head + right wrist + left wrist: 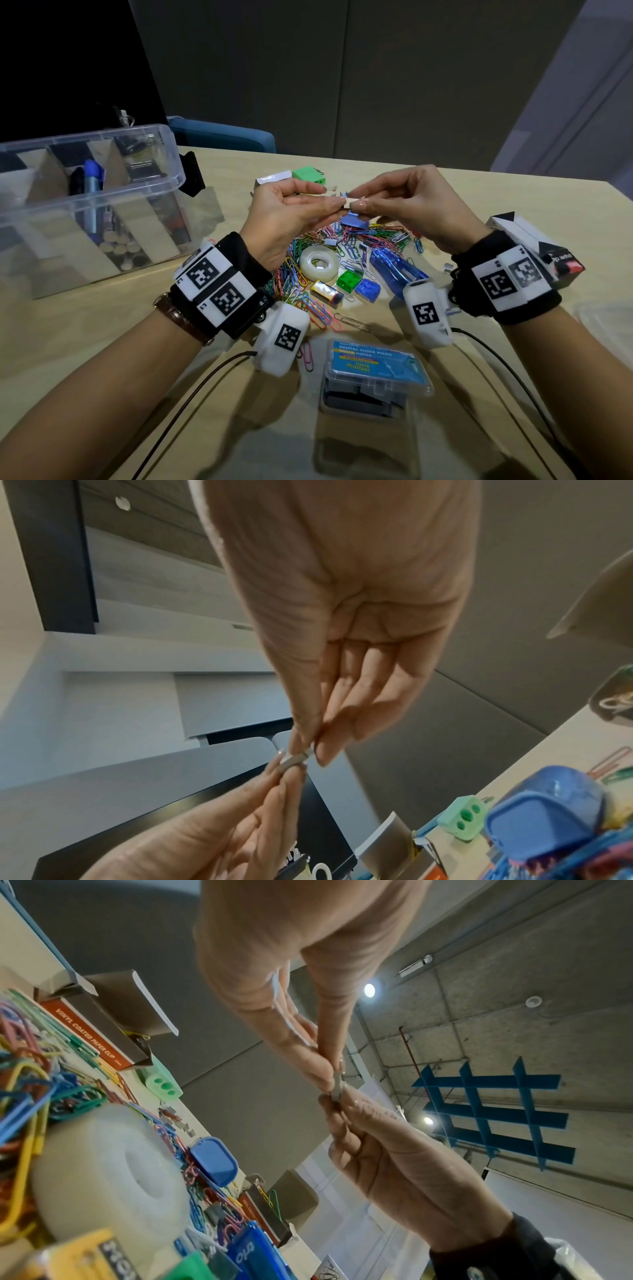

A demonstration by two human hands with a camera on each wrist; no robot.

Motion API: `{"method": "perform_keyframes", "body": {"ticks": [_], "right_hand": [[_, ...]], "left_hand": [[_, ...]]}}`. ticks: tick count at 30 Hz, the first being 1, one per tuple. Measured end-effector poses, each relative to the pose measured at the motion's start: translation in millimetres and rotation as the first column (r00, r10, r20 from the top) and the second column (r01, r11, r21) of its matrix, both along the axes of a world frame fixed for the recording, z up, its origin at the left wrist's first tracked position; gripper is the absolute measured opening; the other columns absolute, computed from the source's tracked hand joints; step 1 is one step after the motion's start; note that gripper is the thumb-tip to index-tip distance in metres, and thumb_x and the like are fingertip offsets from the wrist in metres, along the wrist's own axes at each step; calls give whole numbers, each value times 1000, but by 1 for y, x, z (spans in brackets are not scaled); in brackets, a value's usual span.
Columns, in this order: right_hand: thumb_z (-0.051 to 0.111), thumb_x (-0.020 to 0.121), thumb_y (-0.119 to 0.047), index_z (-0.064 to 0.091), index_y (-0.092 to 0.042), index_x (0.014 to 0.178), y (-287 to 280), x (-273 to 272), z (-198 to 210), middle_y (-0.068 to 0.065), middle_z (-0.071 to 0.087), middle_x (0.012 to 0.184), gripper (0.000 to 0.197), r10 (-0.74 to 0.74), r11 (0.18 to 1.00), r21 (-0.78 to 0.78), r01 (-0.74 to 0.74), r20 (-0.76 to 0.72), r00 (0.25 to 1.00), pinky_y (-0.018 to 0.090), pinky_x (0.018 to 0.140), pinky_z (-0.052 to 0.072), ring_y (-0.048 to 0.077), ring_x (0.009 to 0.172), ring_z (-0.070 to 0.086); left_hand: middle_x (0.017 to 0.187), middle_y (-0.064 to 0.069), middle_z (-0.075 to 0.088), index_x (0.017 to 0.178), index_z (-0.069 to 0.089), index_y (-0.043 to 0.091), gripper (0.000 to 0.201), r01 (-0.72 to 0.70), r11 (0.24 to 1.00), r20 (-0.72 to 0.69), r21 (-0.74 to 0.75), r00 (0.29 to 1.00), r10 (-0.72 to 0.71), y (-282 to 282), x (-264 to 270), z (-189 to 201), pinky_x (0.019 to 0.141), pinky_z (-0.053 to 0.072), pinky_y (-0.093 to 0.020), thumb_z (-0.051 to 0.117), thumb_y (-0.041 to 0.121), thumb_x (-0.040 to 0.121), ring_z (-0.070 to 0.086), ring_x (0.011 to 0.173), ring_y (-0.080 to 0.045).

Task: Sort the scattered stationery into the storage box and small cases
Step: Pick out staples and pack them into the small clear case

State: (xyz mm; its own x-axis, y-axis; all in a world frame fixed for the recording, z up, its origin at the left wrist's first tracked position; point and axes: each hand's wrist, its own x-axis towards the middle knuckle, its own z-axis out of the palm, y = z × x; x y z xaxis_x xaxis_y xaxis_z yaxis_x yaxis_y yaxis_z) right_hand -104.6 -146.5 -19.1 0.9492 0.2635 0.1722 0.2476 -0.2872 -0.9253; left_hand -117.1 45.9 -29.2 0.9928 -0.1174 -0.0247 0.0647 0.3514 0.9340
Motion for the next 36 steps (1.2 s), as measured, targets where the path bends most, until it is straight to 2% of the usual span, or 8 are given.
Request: {"method": "perform_keyframes", "body": {"ticks": [4,8,19,25,28,31,33,36], "right_hand": [[76,77,-1,73,0,99,-1,1,-1,14,75,85,23,8,1000,5,-9,67,998,26,77,58,21,82,74],[80,70,-5,74,-2,96,-1,1,0,14,75,89,27,49,999,-25,-46,128,991,28,82,58,22,86,74],[83,75,-21,78,-14,93,3,-11,12,-3,74,81,20,37,906,-396,150,427,903,24,71,59,6,73,70],[70,82,-41,72,-30,96,-6,-23,24,-15,68,87,17,68,785,-559,265,503,861,41,68,58,4,77,67],[69,84,-42,72,-29,96,-10,-30,31,-14,68,87,18,88,736,-606,300,525,847,42,68,57,4,79,66],[67,86,-44,72,-27,98,-10,-36,37,-16,65,87,21,118,693,-640,332,554,824,41,67,56,3,79,64],[65,88,-46,72,-27,100,-8,-40,39,-17,61,88,23,133,667,-654,356,575,807,38,66,56,0,78,59],[66,88,-43,72,-29,103,-5,-48,42,-10,59,94,22,163,617,-683,391,596,786,34,62,50,4,79,52]], "left_hand": [[77,-17,71,91,55,-1,22,-6,1000,2,-10,1000,6,-1,0,-1,59,58,-22,67,-13,76,72,64,-20],[75,-13,73,93,56,0,22,9,1000,10,-11,1000,-9,0,1,-1,62,59,-23,66,-12,77,72,67,-19],[72,-8,72,98,57,6,30,-31,991,23,133,999,28,-1,-2,4,52,52,-20,76,0,75,70,60,-14],[98,-11,75,107,62,7,30,102,937,113,335,983,-147,7,-6,20,70,54,-27,67,30,87,73,88,-24],[98,-9,75,99,66,11,33,186,792,162,582,927,-337,11,-17,27,73,53,-34,70,39,83,70,90,-23],[101,-5,73,104,68,16,48,386,387,-13,838,722,-692,14,-29,35,81,55,-37,81,47,70,69,97,-28],[102,2,72,110,68,21,54,440,125,-186,889,597,-780,8,-41,37,78,57,-29,84,45,64,68,96,-25],[100,8,69,112,66,24,66,441,-29,-287,897,531,-798,-4,-56,29,74,58,-26,84,45,52,68,90,-18]]}}
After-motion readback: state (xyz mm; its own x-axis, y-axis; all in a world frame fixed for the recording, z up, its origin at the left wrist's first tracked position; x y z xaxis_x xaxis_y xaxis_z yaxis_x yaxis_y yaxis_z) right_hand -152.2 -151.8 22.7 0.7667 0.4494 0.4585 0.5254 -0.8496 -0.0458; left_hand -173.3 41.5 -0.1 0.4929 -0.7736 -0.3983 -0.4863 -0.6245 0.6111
